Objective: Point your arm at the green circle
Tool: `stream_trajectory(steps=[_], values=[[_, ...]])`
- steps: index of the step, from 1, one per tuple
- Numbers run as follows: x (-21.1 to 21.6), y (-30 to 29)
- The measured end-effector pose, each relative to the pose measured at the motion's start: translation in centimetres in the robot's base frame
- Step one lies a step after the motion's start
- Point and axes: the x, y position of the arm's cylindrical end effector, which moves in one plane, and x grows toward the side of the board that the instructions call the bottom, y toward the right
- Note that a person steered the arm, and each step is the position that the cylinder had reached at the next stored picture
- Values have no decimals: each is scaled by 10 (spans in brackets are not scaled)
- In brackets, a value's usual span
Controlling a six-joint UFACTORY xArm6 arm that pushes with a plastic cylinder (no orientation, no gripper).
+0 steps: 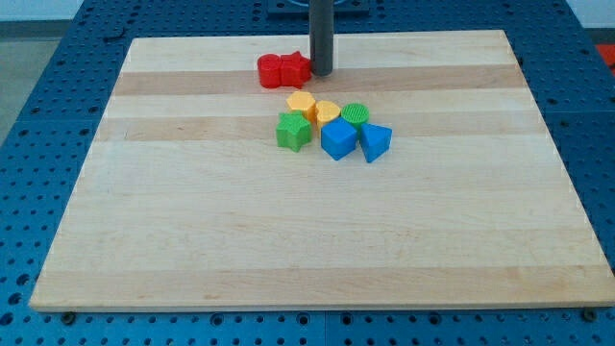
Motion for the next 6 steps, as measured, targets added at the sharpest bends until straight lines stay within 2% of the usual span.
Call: stream_trajectory(steps=[2, 3, 6], values=[[5, 55], [29, 73], [90, 75]])
